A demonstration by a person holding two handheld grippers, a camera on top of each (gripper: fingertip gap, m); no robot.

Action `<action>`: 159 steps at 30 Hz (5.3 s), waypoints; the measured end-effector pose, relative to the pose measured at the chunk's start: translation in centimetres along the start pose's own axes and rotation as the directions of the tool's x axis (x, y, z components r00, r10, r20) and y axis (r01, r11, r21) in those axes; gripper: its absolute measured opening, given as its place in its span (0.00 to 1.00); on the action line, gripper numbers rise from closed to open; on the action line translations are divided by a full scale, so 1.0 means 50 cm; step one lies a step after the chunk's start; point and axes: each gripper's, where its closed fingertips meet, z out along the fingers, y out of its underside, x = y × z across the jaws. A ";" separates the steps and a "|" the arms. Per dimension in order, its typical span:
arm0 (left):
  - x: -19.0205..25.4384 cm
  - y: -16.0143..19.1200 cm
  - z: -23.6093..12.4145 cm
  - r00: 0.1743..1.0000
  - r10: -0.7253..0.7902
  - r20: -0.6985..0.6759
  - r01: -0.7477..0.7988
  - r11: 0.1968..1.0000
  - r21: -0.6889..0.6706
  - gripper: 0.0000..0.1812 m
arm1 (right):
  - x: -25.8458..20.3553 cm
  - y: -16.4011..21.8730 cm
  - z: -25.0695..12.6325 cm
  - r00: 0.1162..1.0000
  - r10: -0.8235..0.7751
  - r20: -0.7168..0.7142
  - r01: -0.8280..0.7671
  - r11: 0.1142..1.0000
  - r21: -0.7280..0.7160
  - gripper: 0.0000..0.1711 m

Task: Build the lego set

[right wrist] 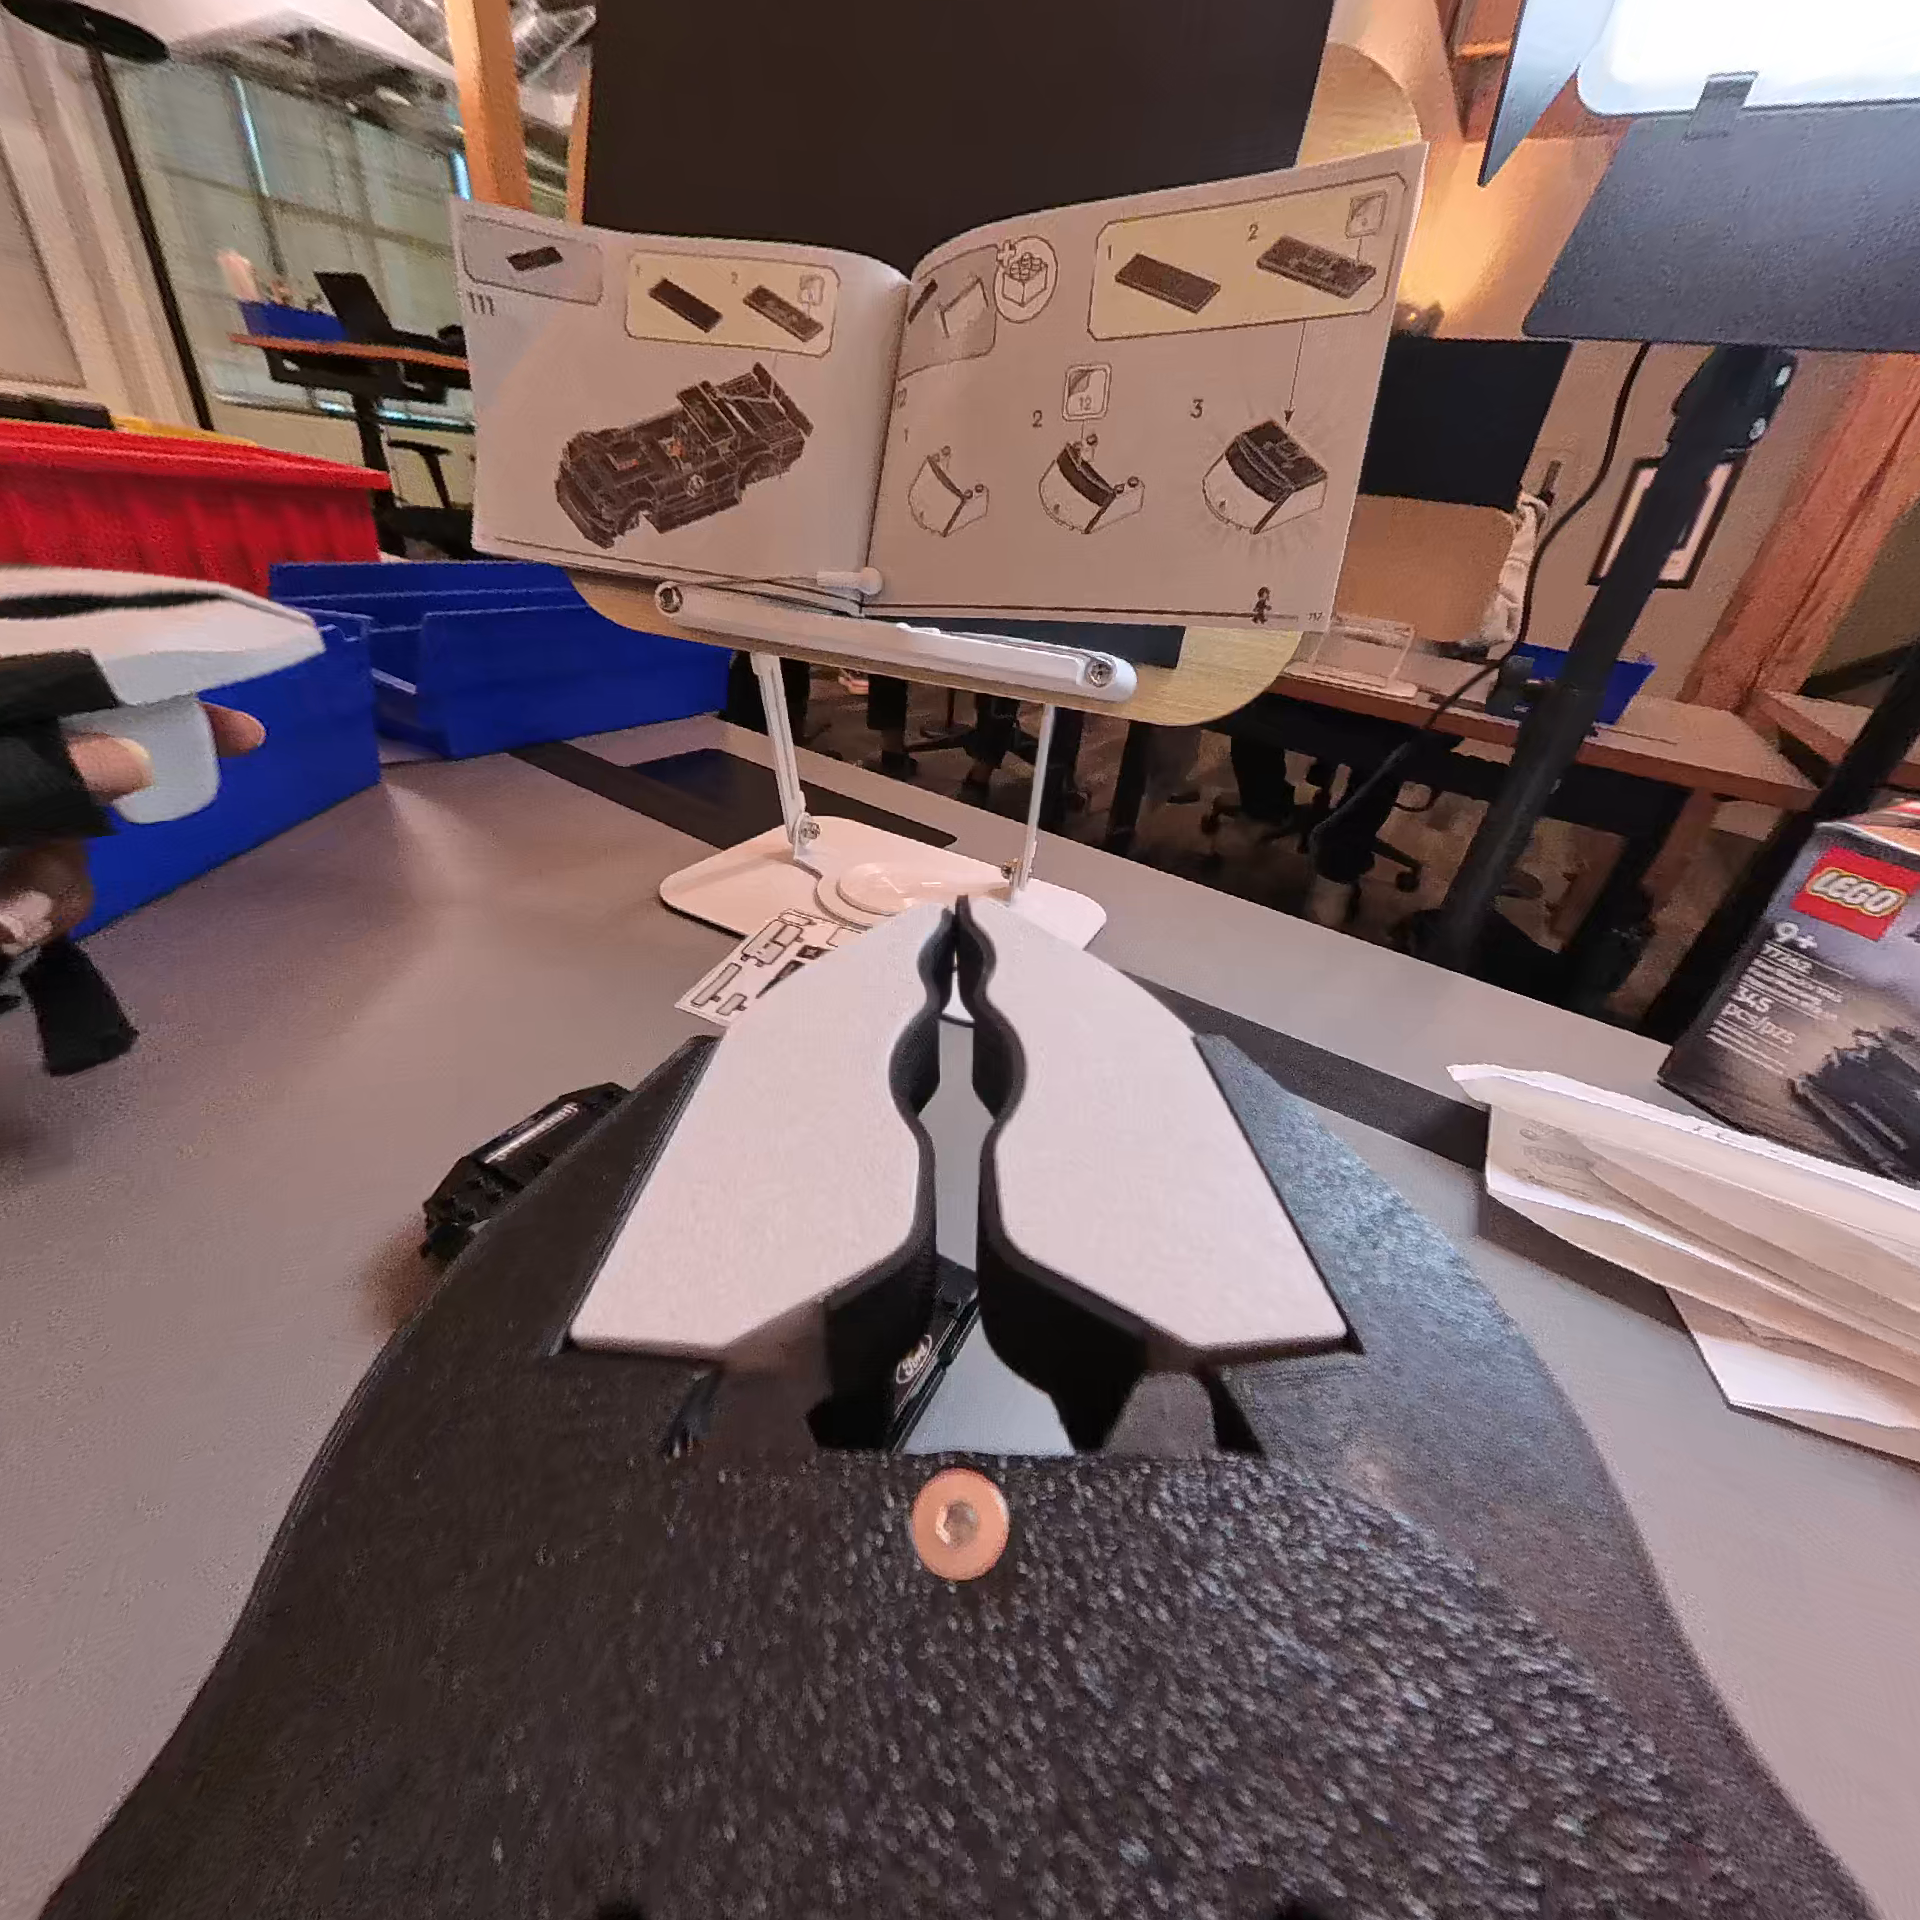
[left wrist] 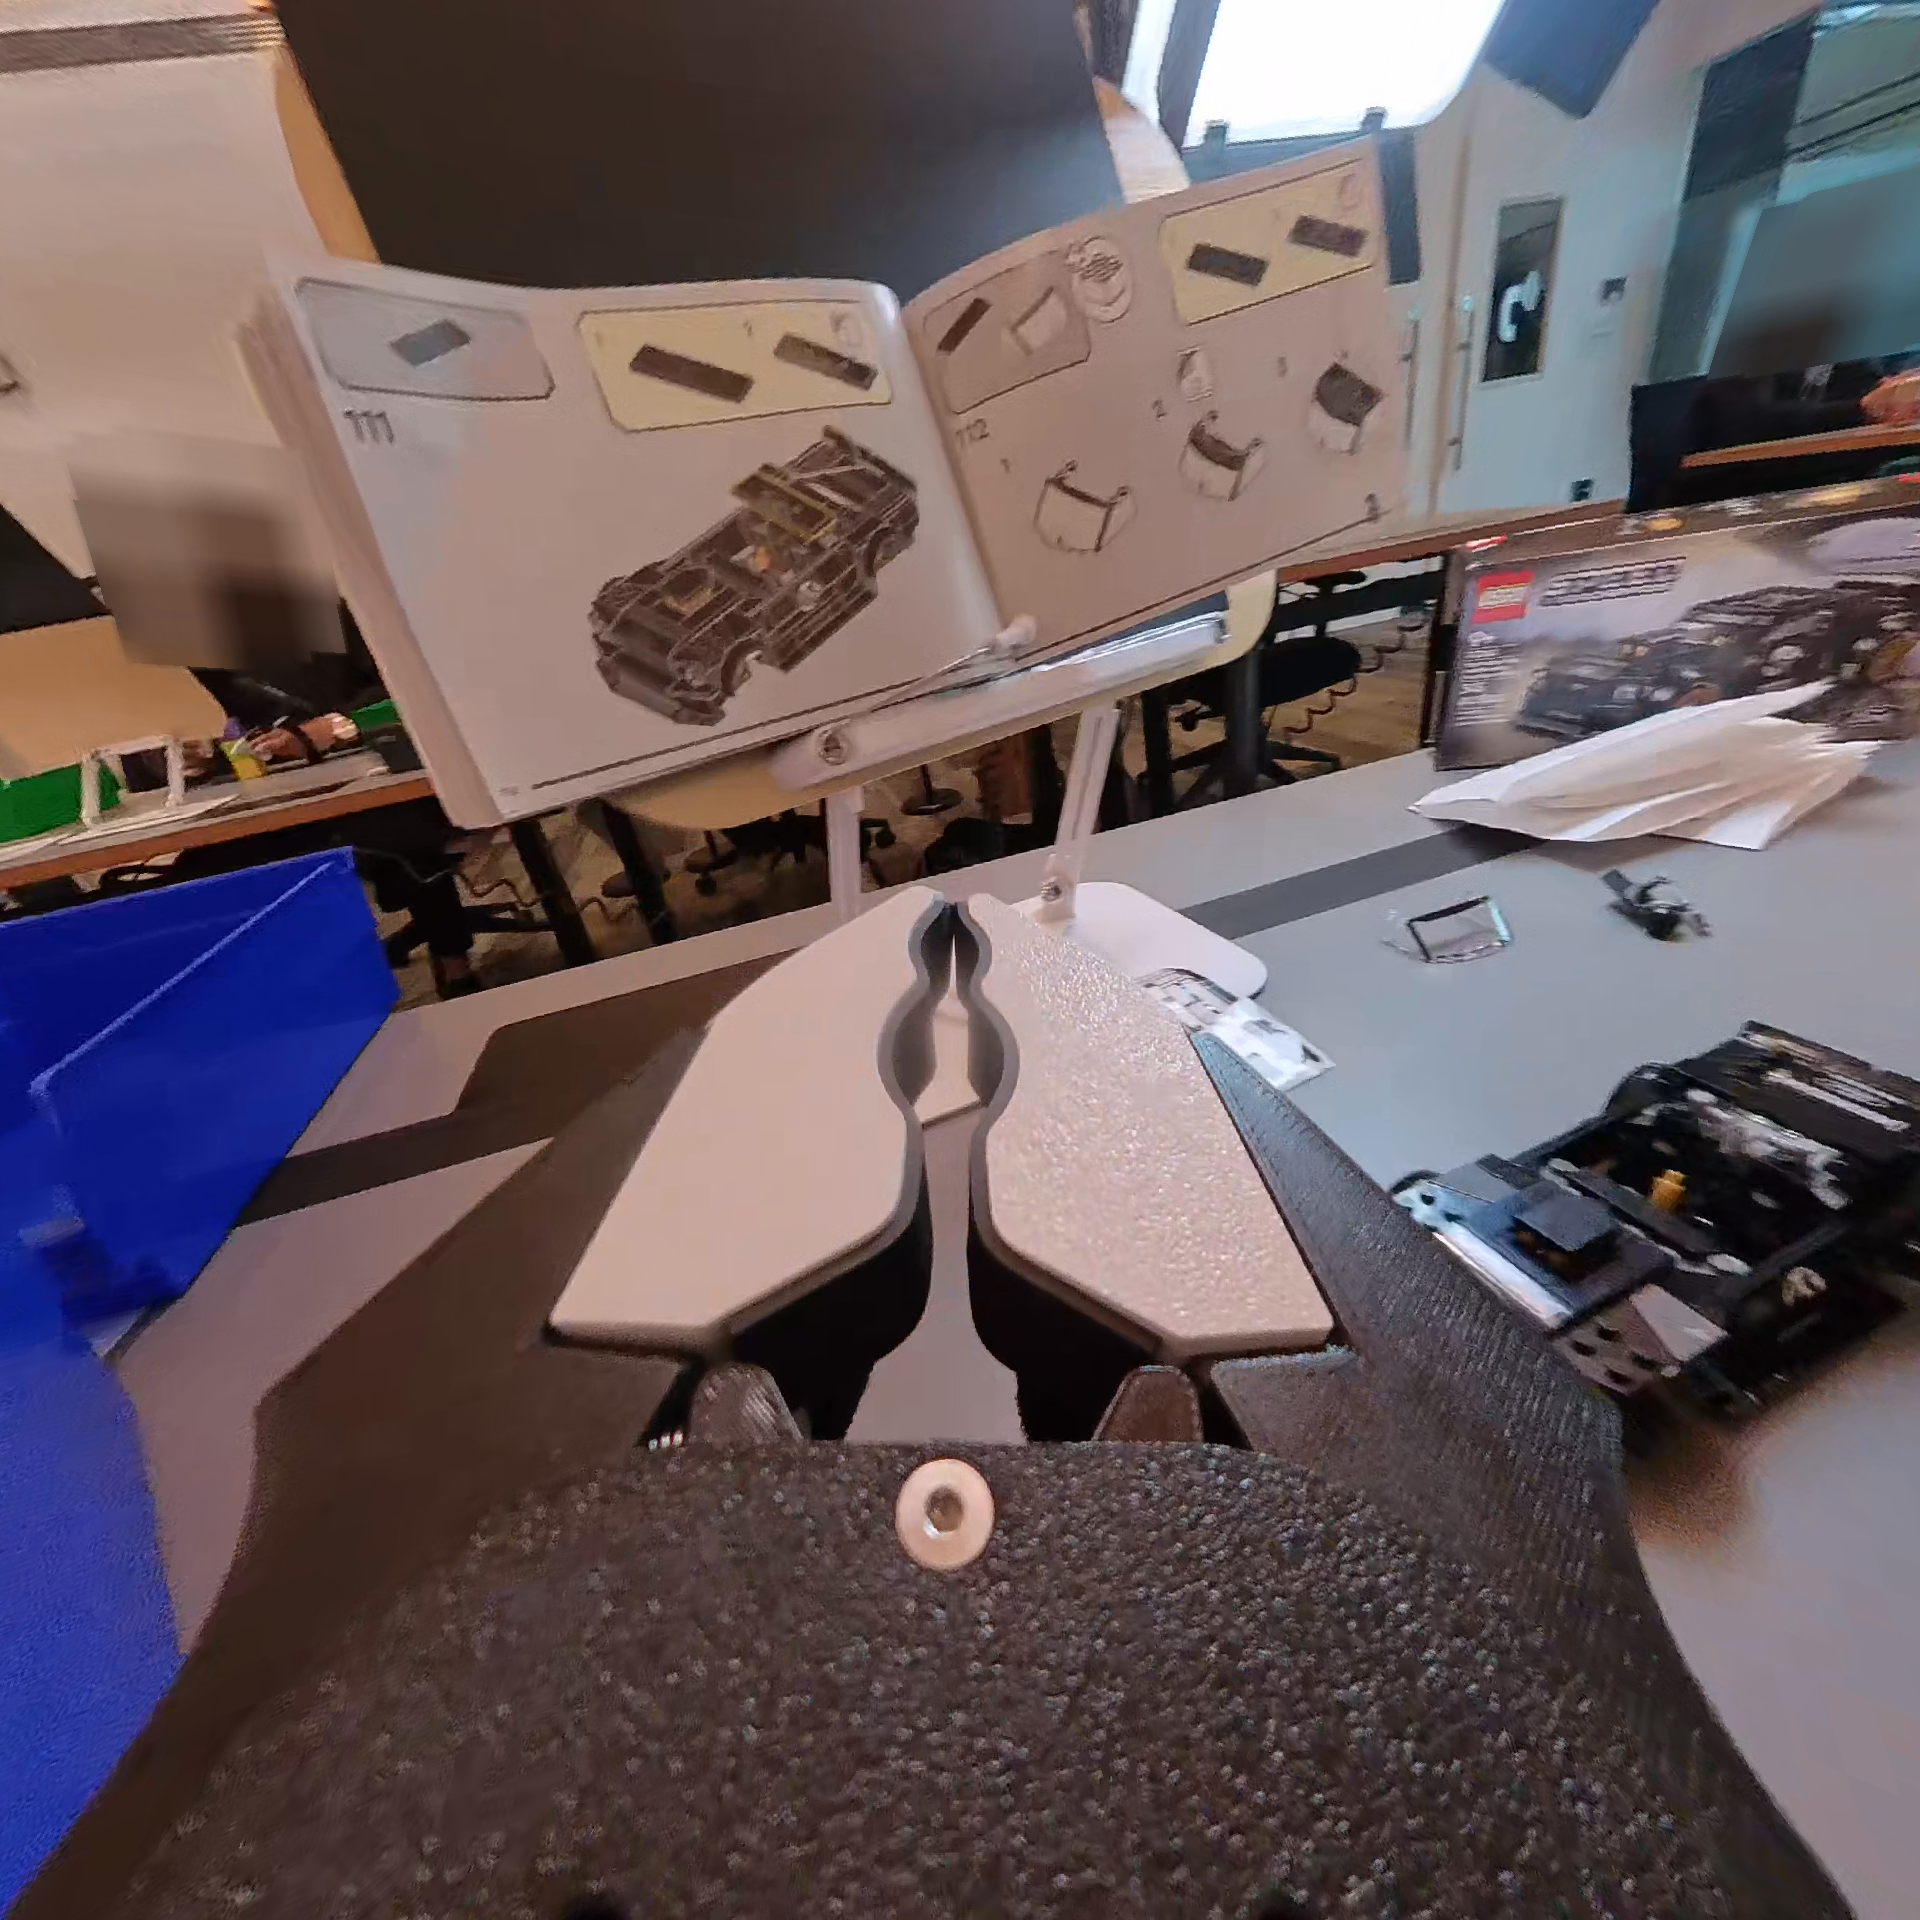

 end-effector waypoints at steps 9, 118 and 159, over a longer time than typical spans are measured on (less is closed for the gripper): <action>-0.158 -0.161 0.116 0.975 0.009 0.221 -0.047 0.985 0.165 0.00 | -0.046 0.015 0.012 0.994 -0.085 0.075 0.087 0.996 -0.026 0.00; 0.172 0.162 -0.143 0.760 -0.144 -0.634 -0.262 0.825 -0.501 0.10 | -0.189 0.281 0.004 0.120 0.020 0.993 0.958 0.261 -0.121 0.41; 0.367 0.126 -0.106 0.274 0.094 -0.957 -0.622 0.776 -0.102 0.10 | -0.163 0.250 -0.110 0.746 0.212 0.632 0.292 0.748 -0.596 0.41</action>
